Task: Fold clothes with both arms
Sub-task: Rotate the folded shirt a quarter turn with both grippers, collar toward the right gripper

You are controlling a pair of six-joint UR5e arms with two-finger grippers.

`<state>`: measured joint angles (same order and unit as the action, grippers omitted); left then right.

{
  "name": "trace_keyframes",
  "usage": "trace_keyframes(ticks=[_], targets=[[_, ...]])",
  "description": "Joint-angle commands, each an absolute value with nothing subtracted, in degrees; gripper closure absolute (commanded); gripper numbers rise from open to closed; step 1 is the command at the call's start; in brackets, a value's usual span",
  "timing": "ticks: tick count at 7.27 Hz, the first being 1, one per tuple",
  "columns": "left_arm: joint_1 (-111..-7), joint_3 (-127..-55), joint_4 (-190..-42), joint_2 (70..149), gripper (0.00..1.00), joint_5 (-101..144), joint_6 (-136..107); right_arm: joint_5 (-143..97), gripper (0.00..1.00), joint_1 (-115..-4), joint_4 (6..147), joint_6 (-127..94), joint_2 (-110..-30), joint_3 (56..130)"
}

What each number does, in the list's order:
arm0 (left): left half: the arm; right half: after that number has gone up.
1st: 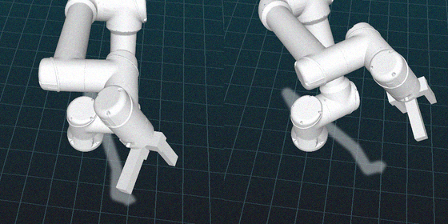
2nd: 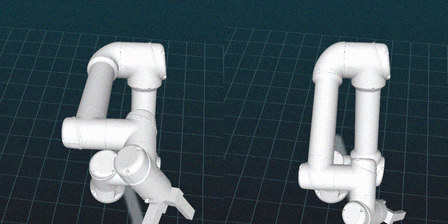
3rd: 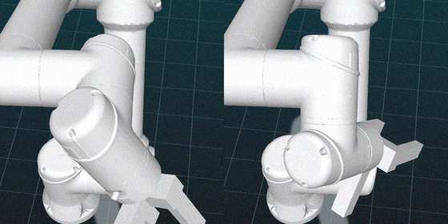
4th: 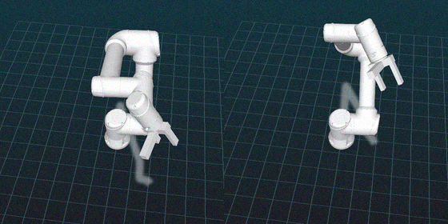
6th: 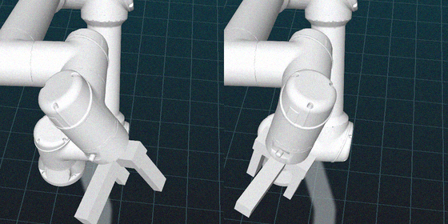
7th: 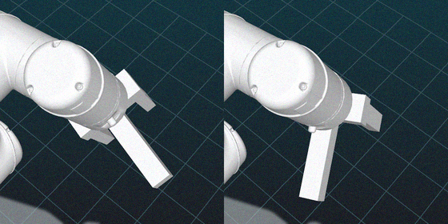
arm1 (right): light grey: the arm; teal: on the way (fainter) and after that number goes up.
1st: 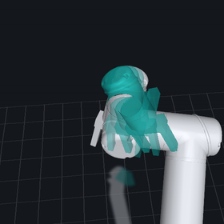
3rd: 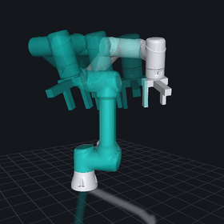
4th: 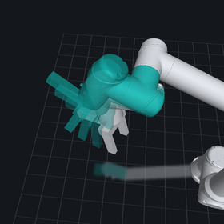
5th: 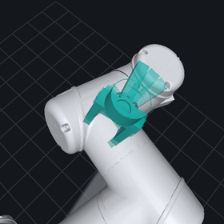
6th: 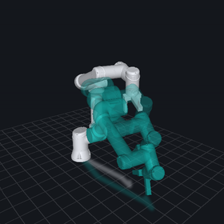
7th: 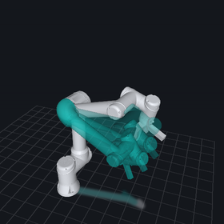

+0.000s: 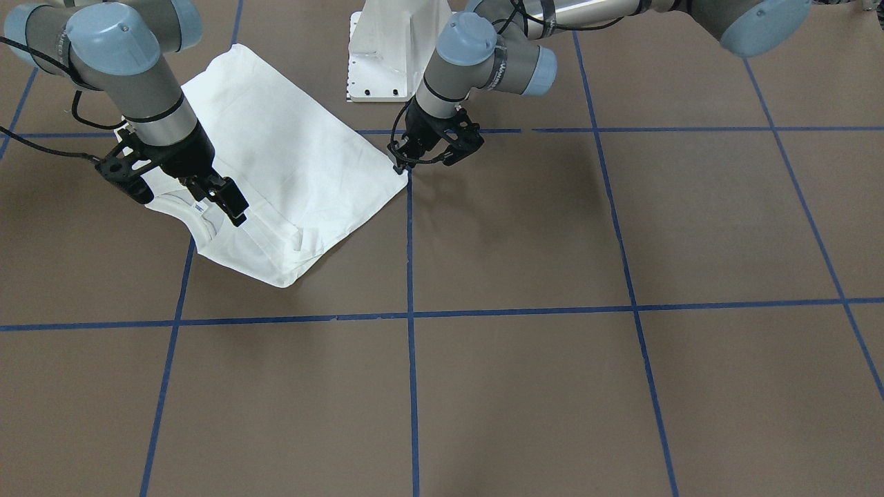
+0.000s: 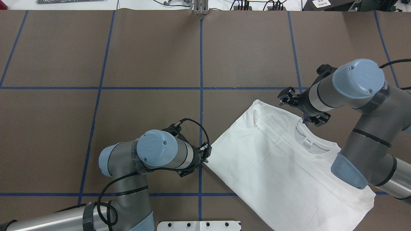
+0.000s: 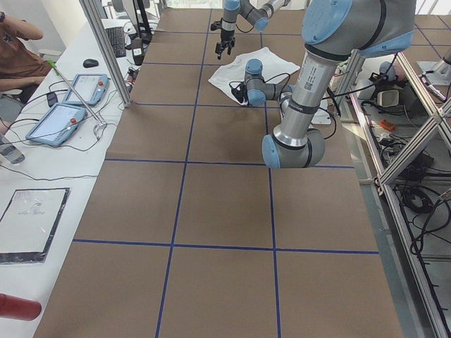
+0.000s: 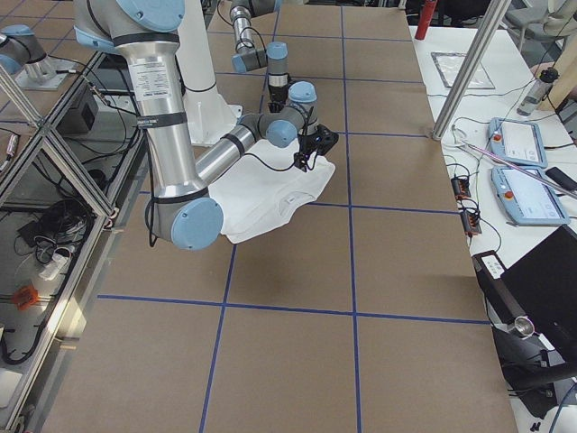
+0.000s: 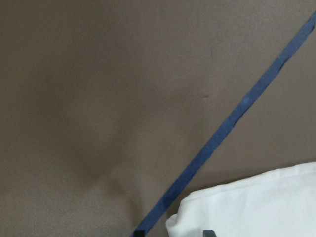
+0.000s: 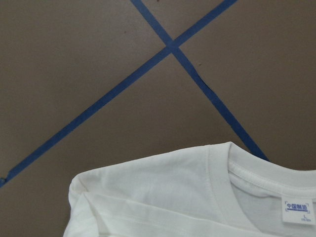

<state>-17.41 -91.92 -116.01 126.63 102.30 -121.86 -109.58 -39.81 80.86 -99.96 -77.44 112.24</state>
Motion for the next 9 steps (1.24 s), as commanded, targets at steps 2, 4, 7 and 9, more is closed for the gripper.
trace_keyframes(ticks=[2, 4, 7, 9], targets=[[-17.5, -91.8, -116.1, 126.7, 1.0, 102.3, -121.6, -108.5, 0.0, -39.7, 80.9, -99.9, -77.4, 111.7], [-19.2, -92.5, -115.7, 126.7, 1.0, 102.1, -116.8, -108.5, 0.0, -39.7, 80.9, -100.0, -77.3, 111.7], [-27.6, -91.8, -114.8, 126.6, 1.0, 102.1, -105.4, -108.5, 0.0, -39.8, 80.9, -99.9, -77.3, 111.7], [-35.6, -86.5, -115.7, 128.1, 1.0, 100.8, -95.0, -108.5, 0.0, -39.8, 80.9, -100.1, -77.2, 112.0]])
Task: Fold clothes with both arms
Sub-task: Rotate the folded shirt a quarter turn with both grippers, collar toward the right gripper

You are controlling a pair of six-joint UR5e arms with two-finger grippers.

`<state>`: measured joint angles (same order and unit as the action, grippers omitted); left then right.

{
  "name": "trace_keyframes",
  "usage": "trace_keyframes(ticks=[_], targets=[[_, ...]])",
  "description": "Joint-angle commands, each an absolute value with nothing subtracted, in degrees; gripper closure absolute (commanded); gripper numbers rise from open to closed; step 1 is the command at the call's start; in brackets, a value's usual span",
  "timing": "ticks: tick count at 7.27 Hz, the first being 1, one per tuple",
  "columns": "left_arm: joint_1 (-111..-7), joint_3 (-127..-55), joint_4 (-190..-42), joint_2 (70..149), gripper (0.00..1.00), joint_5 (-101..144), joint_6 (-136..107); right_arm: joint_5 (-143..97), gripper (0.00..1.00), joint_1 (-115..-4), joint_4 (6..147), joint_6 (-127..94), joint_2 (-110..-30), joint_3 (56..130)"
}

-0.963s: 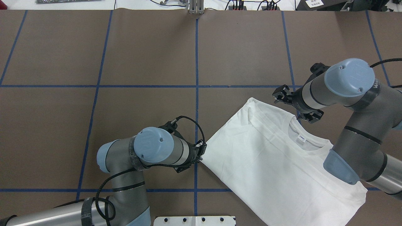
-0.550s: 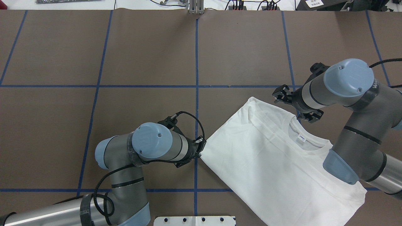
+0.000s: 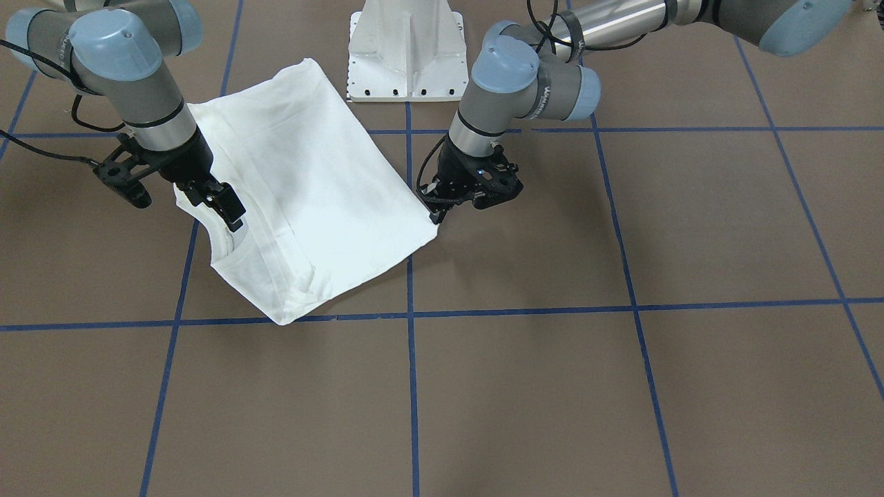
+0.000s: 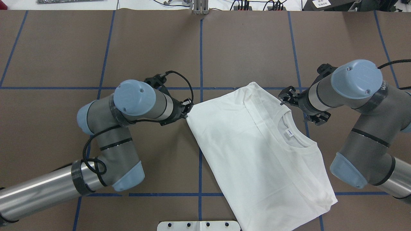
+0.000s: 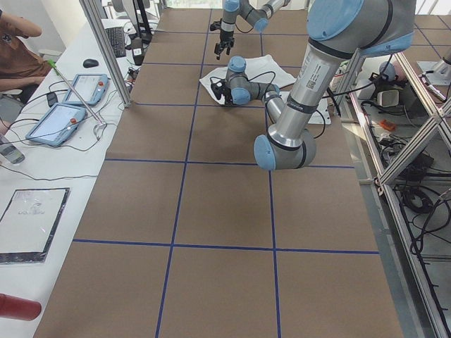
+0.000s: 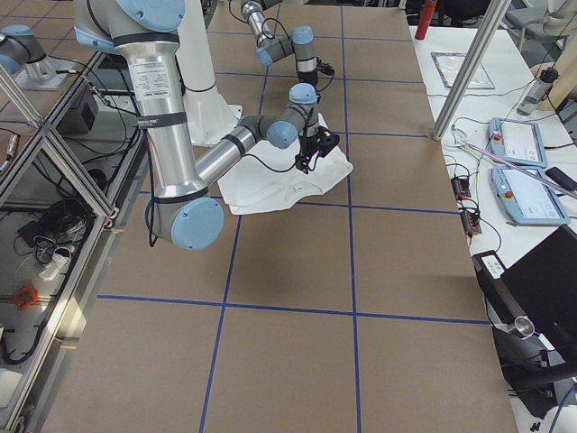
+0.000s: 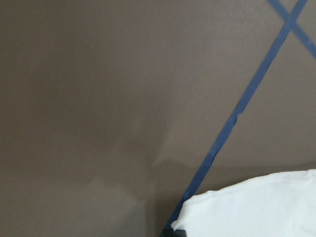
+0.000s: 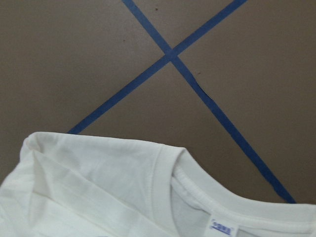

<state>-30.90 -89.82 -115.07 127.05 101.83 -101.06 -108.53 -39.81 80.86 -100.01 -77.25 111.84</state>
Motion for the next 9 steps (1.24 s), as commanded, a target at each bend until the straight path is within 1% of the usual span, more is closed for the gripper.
trace_keyframes(ticks=[1, 3, 5, 6, 7, 8, 9], targets=[[-38.4, -79.7, -117.1, 131.8, 1.0, 99.3, -92.0, -108.5, 0.0, -39.8, 80.9, -100.1, -77.1, 112.2], [-41.5, -54.7, -128.4, 145.7, 1.0, 94.7, -91.7, -108.5, 0.0, -39.7, 80.9, -100.3, -77.0, 112.4], [-42.9, -49.3, -134.4, 147.2, 1.0, 94.0, -87.6, -108.5, 0.0, -39.6, 80.8, -100.8, -76.9, 112.5], [-42.9, -49.2, -134.6, 147.1, 0.77, 94.0, -87.5, -108.6, 0.0, -39.6, 80.8, -100.9, -76.9, 112.6], [-43.4, -51.7, -135.3, 146.4, 0.36, 94.9, -86.3, -108.5, 0.0, -39.3, 80.8, -100.6, -76.6, 112.6], [-43.4, -60.9, -134.8, 141.7, 0.32, 99.4, -86.5, -107.6, 0.0, -37.7, 80.9, -100.8, -73.9, 112.3], [-43.5, -71.9, -134.2, 134.5, 0.31, 105.9, -86.7, -103.5, 0.0, -34.3, 81.1, -100.8, -73.0, 112.4]])
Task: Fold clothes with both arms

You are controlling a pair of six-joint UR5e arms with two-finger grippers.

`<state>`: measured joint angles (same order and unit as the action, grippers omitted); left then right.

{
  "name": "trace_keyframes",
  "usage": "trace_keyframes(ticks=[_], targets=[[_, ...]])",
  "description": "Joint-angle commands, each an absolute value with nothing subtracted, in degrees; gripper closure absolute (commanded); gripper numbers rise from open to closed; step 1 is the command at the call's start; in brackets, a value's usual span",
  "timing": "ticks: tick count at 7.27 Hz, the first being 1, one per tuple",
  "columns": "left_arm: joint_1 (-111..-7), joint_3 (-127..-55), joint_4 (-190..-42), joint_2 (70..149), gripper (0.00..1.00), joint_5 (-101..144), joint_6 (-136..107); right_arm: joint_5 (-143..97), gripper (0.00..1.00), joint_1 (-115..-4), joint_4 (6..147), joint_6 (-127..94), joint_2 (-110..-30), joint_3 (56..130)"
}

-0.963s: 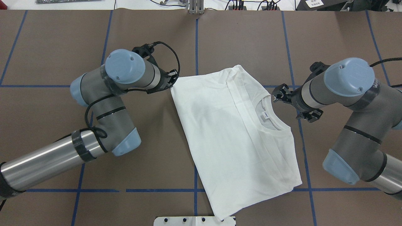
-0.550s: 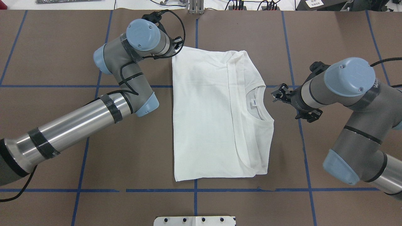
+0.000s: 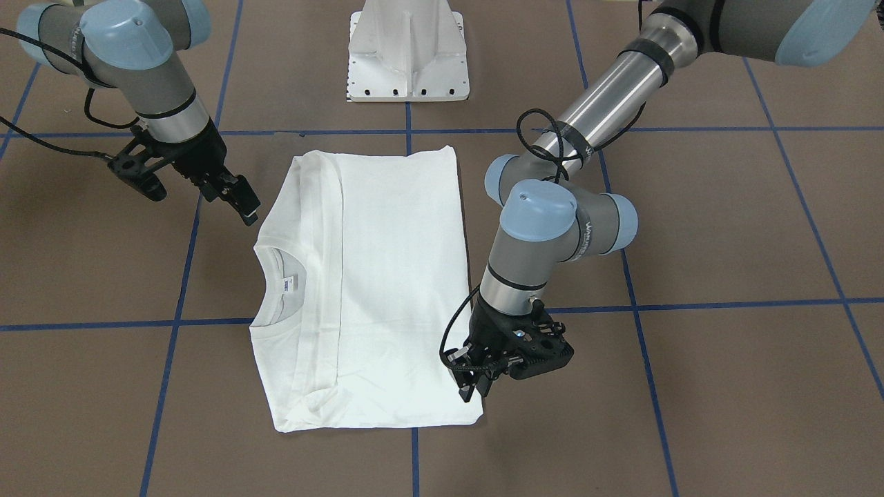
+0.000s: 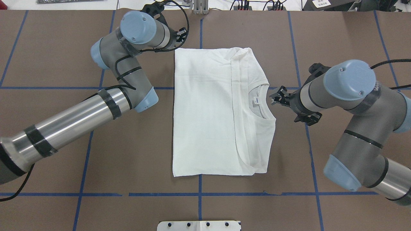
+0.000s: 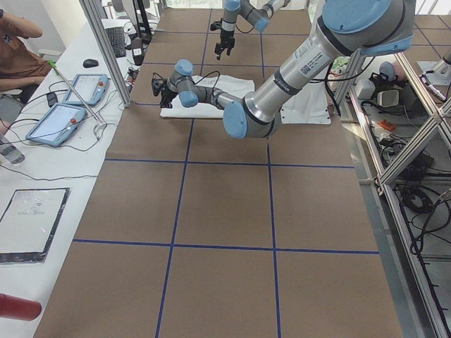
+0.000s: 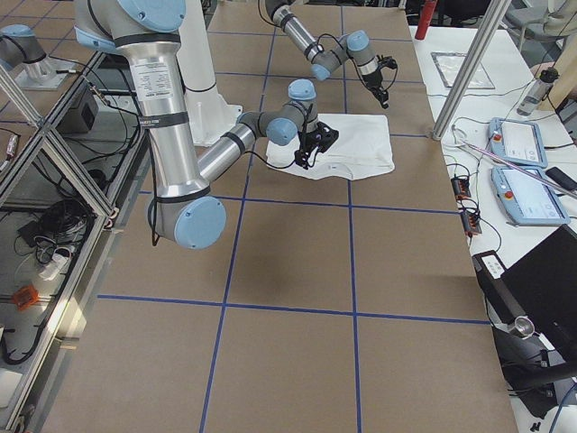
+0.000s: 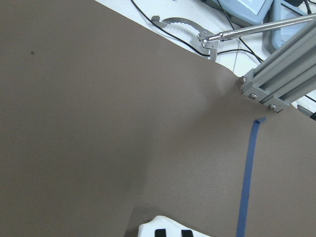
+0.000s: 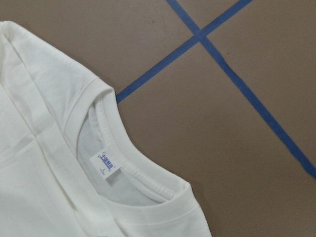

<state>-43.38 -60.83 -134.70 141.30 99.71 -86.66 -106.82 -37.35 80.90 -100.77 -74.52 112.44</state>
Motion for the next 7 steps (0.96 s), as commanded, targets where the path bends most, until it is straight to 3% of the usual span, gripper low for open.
trace_keyframes(ticks=[1, 2, 3, 5, 7], targets=[[-43.2, -88.7, -132.0, 124.8, 0.31, 108.7, -86.7, -97.4, 0.0, -27.8, 81.6, -100.1, -72.3, 112.4], [-43.1, -98.1, -128.9, 120.0, 0.31, 111.2, -86.8, -96.4, 0.0, -24.2, 81.8, -99.2, -71.1, 112.2], [-43.0, -100.8, -125.0, 119.6, 0.31, 111.4, -86.8, -96.4, 0.0, -21.8, 85.0, -88.4, -70.4, 112.0], [-42.9, -100.8, -124.4, 119.5, 0.3, 111.4, -86.9, -96.6, 0.0, -20.0, 99.3, -63.6, -63.4, 111.9], [-42.8, -100.8, -124.3, 119.4, 0.28, 111.4, -87.0, -96.7, 0.0, -20.0, 104.1, -48.4, -62.4, 111.8]])
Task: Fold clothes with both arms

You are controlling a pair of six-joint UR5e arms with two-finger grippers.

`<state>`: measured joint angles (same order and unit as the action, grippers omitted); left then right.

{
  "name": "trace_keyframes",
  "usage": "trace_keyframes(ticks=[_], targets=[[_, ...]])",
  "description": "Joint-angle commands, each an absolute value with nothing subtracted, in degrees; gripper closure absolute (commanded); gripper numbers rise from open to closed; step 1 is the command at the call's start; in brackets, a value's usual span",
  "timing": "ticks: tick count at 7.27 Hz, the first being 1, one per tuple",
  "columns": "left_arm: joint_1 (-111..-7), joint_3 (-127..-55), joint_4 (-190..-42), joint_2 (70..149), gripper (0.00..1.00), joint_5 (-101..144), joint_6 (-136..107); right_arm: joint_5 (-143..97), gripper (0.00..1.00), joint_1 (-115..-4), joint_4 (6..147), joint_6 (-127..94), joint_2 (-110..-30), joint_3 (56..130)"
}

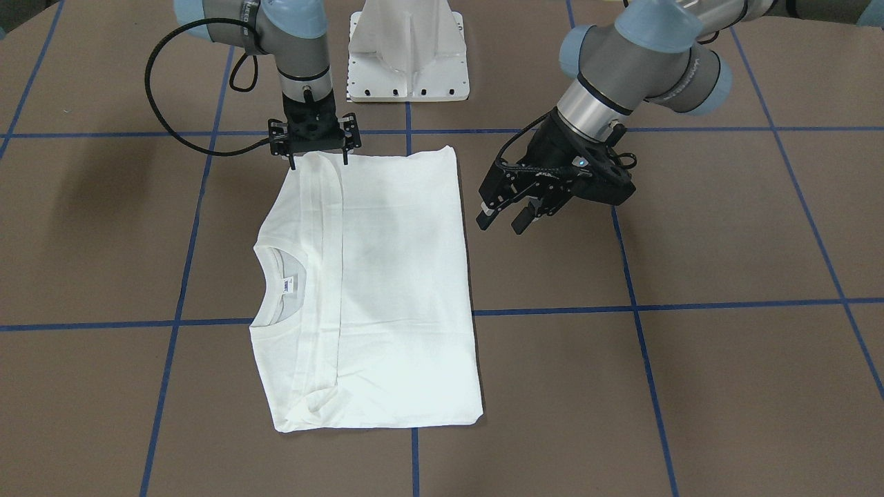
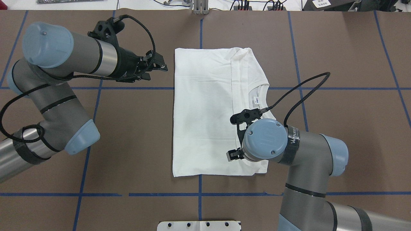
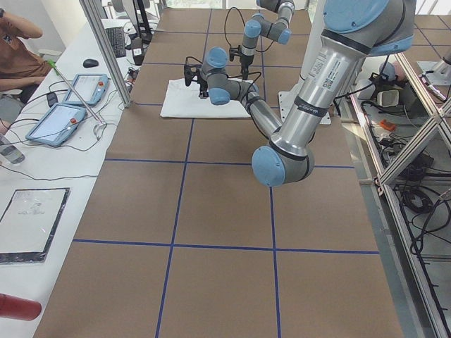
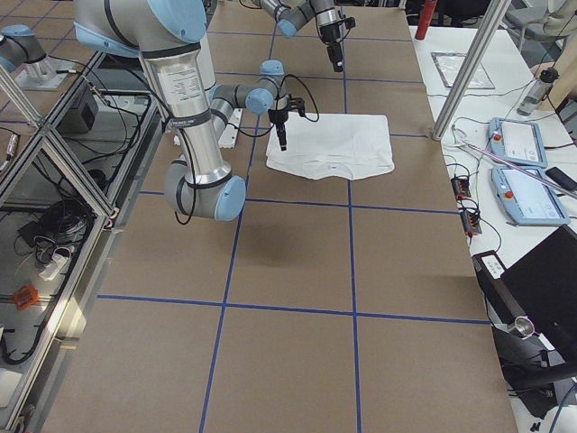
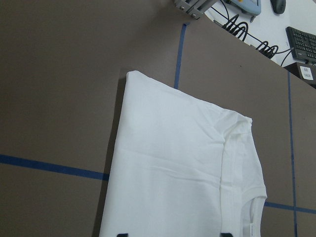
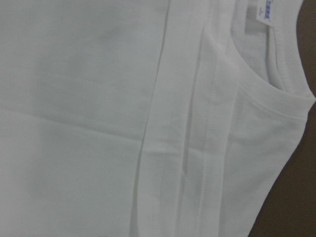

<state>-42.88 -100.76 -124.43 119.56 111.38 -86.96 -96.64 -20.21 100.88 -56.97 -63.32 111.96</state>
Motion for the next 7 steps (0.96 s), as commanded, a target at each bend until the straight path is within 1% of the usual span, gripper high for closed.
trace_keyframes(ticks=[1, 2, 4, 7], targets=[[-42.6, -100.8, -124.3, 119.5, 0.27, 111.4, -88.4, -96.2, 0.0, -19.5, 105.9, -46.5, -62.1, 111.7], [-42.2, -100.8, -124.3, 119.5, 0.27, 111.4, -90.2, -95.8, 0.0, -19.4, 108.1, -45.3, -61.5, 111.7], [-41.8, -100.8, -124.3, 119.5, 0.27, 111.4, -90.4, -93.9, 0.0, -18.3, 108.1, -45.3, -59.7, 108.9], [-41.7, -100.5, -124.3, 119.4, 0.27, 111.4, -90.4, -94.0, 0.0, -18.2, 107.8, -44.4, -59.6, 106.4]])
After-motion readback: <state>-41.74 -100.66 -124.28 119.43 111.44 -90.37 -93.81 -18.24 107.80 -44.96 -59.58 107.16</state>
